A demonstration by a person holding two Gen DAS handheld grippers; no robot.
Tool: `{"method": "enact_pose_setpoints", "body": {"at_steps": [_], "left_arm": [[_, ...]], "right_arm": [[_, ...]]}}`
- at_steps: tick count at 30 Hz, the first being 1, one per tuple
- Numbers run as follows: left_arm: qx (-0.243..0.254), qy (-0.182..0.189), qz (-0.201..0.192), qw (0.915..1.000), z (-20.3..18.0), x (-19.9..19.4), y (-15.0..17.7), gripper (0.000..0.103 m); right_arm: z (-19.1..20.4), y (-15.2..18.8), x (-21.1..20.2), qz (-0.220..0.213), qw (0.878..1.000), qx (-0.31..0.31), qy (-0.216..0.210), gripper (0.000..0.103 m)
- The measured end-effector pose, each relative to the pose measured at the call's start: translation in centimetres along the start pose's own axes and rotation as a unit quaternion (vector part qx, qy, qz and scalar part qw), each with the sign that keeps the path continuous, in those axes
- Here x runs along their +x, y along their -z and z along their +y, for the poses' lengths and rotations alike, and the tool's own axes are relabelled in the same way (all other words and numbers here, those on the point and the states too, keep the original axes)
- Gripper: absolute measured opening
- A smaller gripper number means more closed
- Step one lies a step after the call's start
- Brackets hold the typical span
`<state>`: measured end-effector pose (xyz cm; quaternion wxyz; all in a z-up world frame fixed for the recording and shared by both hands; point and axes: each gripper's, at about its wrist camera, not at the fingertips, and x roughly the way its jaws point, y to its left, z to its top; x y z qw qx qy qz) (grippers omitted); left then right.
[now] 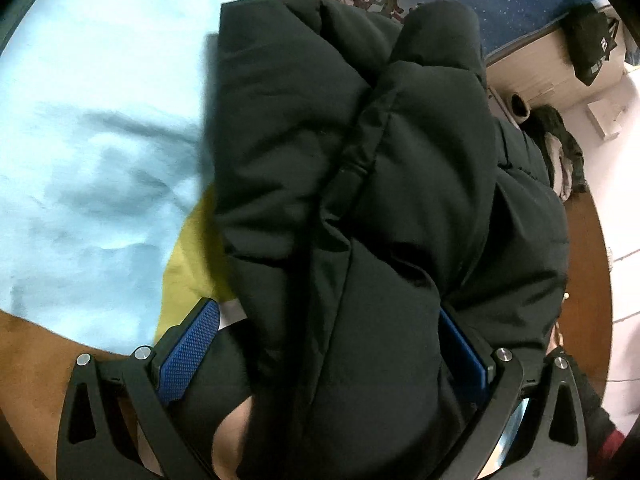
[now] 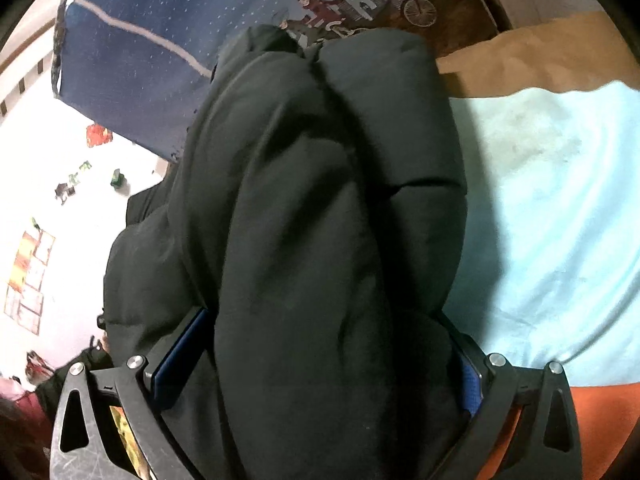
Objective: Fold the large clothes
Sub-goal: 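Grasp the folded jacket bundle with the left tool while the right tool grasps it too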
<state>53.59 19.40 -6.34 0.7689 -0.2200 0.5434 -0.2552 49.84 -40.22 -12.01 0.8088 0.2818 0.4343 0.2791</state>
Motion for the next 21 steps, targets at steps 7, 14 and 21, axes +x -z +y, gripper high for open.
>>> {"method": "enact_pose_setpoints", "body": {"at_steps": [7, 14, 21], "left_arm": [[-0.027, 0.035, 0.018, 0.9989, 0.3, 0.4, -0.6, 0.102], [-0.03, 0.028, 0.002, 0.9991, 0.9, 0.7, -0.3, 0.102], [-0.039, 0.025, 0.013, 0.9989, 1.1, 0.7, -0.2, 0.102]], "right_arm": [[-0.1, 0.1, -0.2, -0.009, 0.999, 0.019, 0.028, 0.103], [0.4, 0.4, 0.3, -0.025, 0.998, 0.036, 0.052, 0.103], [1.8, 0.1, 0.8, -0.031, 0.996, 0.038, 0.073, 0.103]]}}
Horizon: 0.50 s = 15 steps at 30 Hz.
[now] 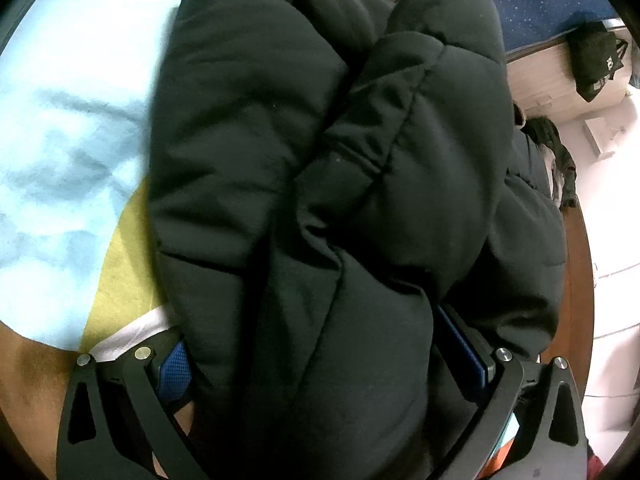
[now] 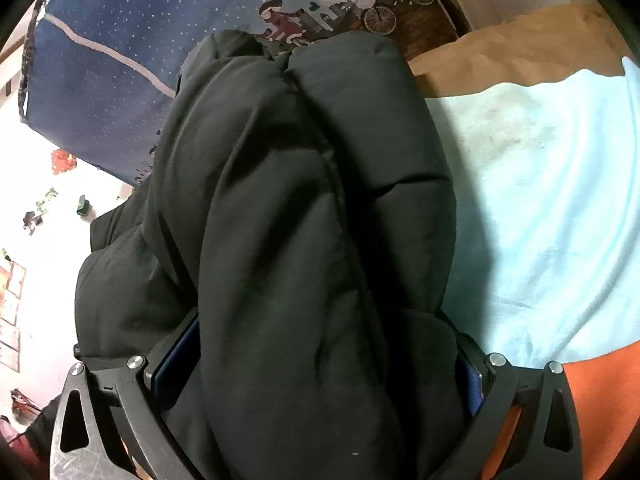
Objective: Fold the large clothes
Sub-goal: 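Grasp the folded jacket bundle with the left tool while the right tool grasps it too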
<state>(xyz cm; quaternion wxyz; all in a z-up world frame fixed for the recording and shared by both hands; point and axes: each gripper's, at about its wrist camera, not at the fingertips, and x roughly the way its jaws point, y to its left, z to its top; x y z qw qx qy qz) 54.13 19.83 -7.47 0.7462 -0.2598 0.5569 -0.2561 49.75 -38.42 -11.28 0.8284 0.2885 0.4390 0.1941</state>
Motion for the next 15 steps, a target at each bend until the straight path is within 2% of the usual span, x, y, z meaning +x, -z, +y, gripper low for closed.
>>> {"method": "enact_pose_setpoints", "body": {"at_steps": [3, 4, 7, 10, 12, 13, 15], "left_arm": [[-0.004, -0.005, -0.006, 1.0, -0.3, 0.4, -0.5, 0.102], [0.0, -0.01, -0.011, 0.9999, -1.5, 1.2, -0.2, 0.102], [0.012, -0.035, -0.026, 0.999, -3.0, 1.4, 0.3, 0.101], [0.015, -0.052, -0.039, 0.9978, -3.5, 1.3, 0.7, 0.093], [0.009, -0.055, -0.049, 0.9973, -3.4, 1.1, 1.0, 0.081], [0.006, -0.056, -0.053, 0.997, -3.4, 1.0, 1.2, 0.079], [0.002, -0.057, -0.063, 0.9964, -3.4, 0.6, 1.4, 0.067]], "right_arm": [[0.7, 0.0, 0.2, 0.003, 1.0, 0.003, 0.007, 0.103], [0.9, -0.1, 0.2, 0.003, 1.0, 0.005, 0.009, 0.103], [1.2, 0.0, 0.0, -0.005, 1.0, 0.014, 0.016, 0.103], [1.6, 0.2, 0.0, -0.017, 0.999, 0.022, 0.03, 0.103], [2.1, 0.3, 0.1, -0.02, 0.999, 0.02, 0.038, 0.103], [2.4, 0.3, 0.1, -0.021, 0.999, 0.018, 0.044, 0.103], [3.2, 0.4, 0.1, -0.024, 0.998, 0.013, 0.051, 0.096]]}}
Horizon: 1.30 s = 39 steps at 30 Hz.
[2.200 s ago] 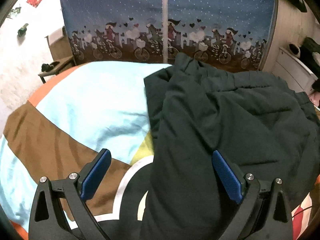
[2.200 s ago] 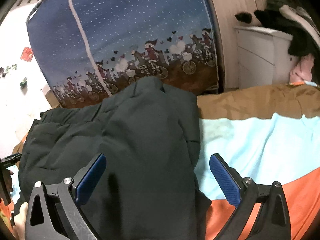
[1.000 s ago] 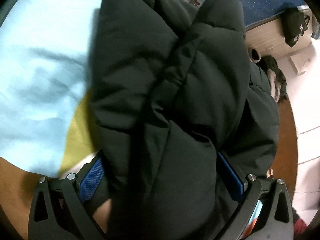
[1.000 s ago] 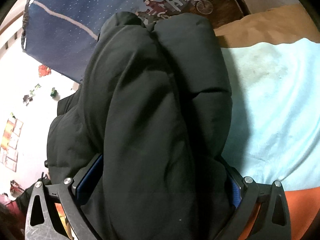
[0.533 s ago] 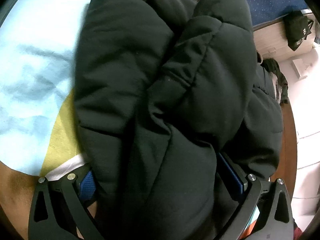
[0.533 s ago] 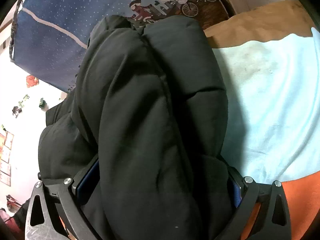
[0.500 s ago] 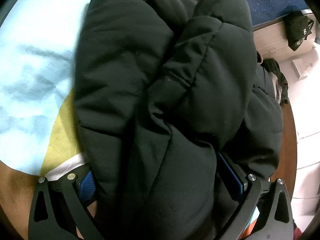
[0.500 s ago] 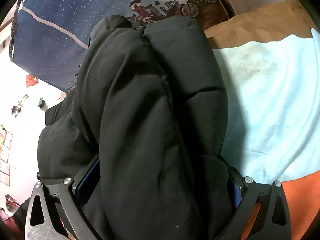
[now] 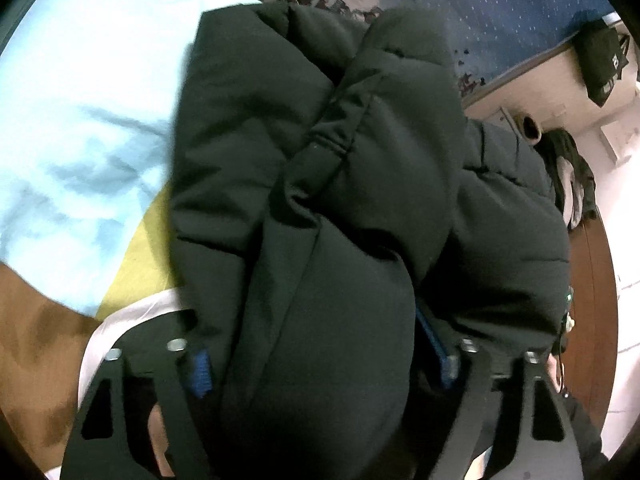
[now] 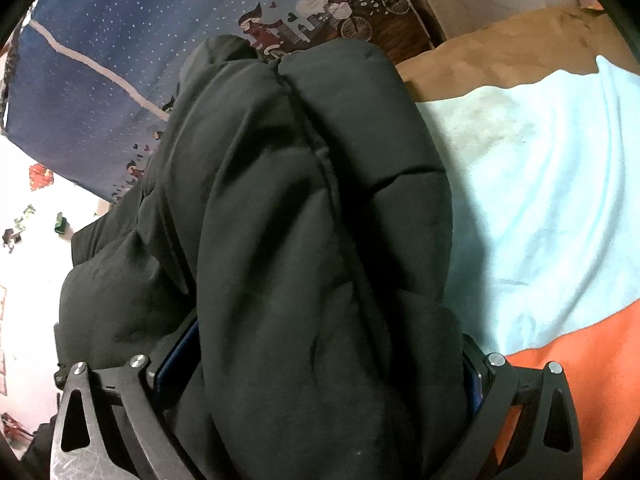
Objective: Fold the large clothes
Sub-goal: 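Grasp the folded jacket bundle with the left tool while the right tool grasps it too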
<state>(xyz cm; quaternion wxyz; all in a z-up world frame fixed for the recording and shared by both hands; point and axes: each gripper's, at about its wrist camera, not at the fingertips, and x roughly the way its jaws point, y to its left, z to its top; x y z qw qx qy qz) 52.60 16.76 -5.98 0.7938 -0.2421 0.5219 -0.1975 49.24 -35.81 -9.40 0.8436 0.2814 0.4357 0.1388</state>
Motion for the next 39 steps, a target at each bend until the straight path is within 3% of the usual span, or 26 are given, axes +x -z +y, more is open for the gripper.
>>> {"method": "enact_pose_setpoints", "body": {"at_steps": [4, 6, 9, 12, 21, 28, 31, 35, 37, 39], "left_arm": [[0.005, -0.013, -0.023, 0.9996, -0.7, -1.2, 0.6, 0.047], [0.015, -0.028, -0.034, 0.9989, -1.6, -1.9, 0.9, 0.035], [0.021, -0.045, -0.044, 0.9978, -2.7, -3.1, 1.6, 0.025], [0.019, -0.051, -0.05, 0.9973, -4.1, -3.9, 2.5, 0.021], [0.062, -0.068, -0.057, 0.9941, -6.4, -8.9, -0.6, 0.019], [0.105, -0.112, -0.082, 0.9847, -4.8, -15.7, -0.8, 0.019], [0.087, -0.117, -0.109, 0.9832, -2.1, -18.3, -0.5, 0.019], [0.06, -0.129, -0.14, 0.9799, 2.0, -18.8, -0.1, 0.019], [0.033, -0.13, -0.13, 0.9824, 4.1, -18.2, -0.5, 0.019], [-0.028, -0.126, -0.106, 0.986, 7.4, -16.2, -0.5, 0.022]], "right_arm": [[0.6, 0.4, -0.9, -0.015, 1.0, -0.008, -0.006, 0.077], [1.1, 0.6, -1.4, -0.023, 1.0, -0.013, -0.009, 0.059], [2.7, 0.8, -2.7, -0.039, 0.999, -0.027, -0.005, 0.039], [4.2, 0.6, -4.4, -0.056, 0.998, -0.039, -0.008, 0.03], [11.3, 1.8, -7.5, -0.082, 0.991, -0.103, -0.035, 0.027], [17.5, 2.8, -5.0, -0.089, 0.985, -0.12, -0.086, 0.027], [20.7, 2.7, -3.1, -0.087, 0.981, -0.138, -0.1, 0.026], [23.7, 2.2, 0.6, -0.075, 0.979, -0.153, -0.107, 0.027], [24.0, 2.2, 3.1, -0.061, 0.983, -0.145, -0.096, 0.027], [23.6, 2.4, 5.7, -0.05, 0.988, -0.132, -0.062, 0.029]]}}
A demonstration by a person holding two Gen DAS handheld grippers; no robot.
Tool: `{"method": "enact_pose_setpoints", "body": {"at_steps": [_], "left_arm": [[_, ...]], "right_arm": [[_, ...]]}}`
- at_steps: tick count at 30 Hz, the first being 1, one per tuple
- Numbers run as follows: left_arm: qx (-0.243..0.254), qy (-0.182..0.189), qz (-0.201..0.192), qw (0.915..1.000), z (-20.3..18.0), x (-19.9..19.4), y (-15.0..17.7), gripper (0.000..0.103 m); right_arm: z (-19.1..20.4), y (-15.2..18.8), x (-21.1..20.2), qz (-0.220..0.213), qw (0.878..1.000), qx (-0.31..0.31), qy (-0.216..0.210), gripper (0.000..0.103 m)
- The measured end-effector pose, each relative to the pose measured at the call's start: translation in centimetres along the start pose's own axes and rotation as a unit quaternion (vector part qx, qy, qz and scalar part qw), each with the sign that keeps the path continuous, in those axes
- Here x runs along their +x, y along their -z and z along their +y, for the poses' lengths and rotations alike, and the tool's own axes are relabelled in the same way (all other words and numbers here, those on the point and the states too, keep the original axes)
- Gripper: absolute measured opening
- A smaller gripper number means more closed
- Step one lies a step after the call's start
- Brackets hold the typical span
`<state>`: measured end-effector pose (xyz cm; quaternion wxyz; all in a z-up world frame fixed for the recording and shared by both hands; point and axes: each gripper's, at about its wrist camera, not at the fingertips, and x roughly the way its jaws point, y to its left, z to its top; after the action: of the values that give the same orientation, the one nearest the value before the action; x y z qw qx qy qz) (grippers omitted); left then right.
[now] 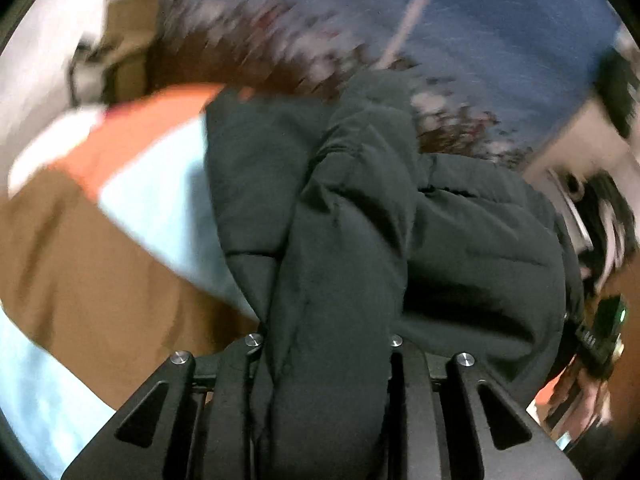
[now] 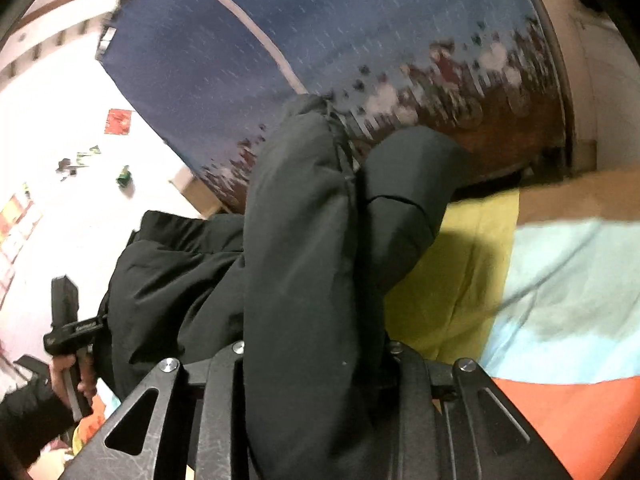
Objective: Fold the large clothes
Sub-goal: 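Grasp the folded jacket bundle with the left tool while the right tool grasps it too, then lower the bundle onto the bed and open both tools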
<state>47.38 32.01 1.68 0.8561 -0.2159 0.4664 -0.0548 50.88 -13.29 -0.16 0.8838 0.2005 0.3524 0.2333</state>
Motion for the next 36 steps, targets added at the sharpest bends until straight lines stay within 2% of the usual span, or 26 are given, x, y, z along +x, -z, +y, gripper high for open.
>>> {"method": "enact_pose_setpoints", "body": {"at_steps": [2, 4, 8, 13, 15, 20, 24, 27, 32, 34, 36], "left_arm": [[-0.047, 0.015, 0.001, 0.9988, 2.0, 1.4, 0.6, 0.026], [-0.071, 0.04, -0.012, 0.9966, 3.2, 1.7, 1.0, 0.03], [-0.054, 0.038, -0.013, 0.9978, 3.4, 1.6, 1.3, 0.036], [-0.074, 0.037, -0.008, 0.9965, 4.3, 1.2, 1.4, 0.043], [-0.076, 0.026, -0.007, 0.9967, 4.2, 1.0, 1.4, 0.05], [-0.072, -0.028, -0.031, 0.9965, 3.8, -0.5, 2.0, 0.06], [-0.066, -0.047, -0.064, 0.9946, 2.9, -2.4, 3.5, 0.063], [-0.07, -0.055, -0.095, 0.9915, 2.3, -4.0, 5.1, 0.064], [-0.053, -0.068, -0.131, 0.9876, 0.7, -6.0, 7.4, 0.067], [-0.041, -0.072, -0.137, 0.9871, -0.1, -6.6, 8.2, 0.073], [-0.032, -0.075, -0.152, 0.985, -1.4, -7.3, 9.0, 0.086]], "right_arm": [[-1.5, 0.8, 1.7, 0.011, 0.999, 0.021, 0.034, 0.033], [-3.1, 1.5, 2.1, 0.012, 0.998, 0.055, 0.032, 0.04], [-3.6, 1.6, 1.9, 0.009, 0.998, 0.056, 0.038, 0.05], [-2.8, 1.9, 1.5, -0.006, 0.996, 0.047, 0.072, 0.063], [-2.2, 2.3, 1.2, -0.013, 0.996, 0.04, 0.082, 0.079], [-0.8, 2.8, 0.5, -0.021, 0.991, 0.005, 0.129, 0.089], [0.8, 3.4, -0.9, -0.047, 0.986, -0.03, 0.16, 0.098], [2.5, 4.2, -2.6, -0.074, 0.982, -0.056, 0.165, 0.103], [5.4, 5.4, -4.7, -0.106, 0.977, -0.101, 0.153, 0.103], [6.5, 5.9, -5.4, -0.114, 0.976, -0.113, 0.149, 0.103], [7.4, 6.4, -5.8, -0.118, 0.975, -0.123, 0.142, 0.103]]}}
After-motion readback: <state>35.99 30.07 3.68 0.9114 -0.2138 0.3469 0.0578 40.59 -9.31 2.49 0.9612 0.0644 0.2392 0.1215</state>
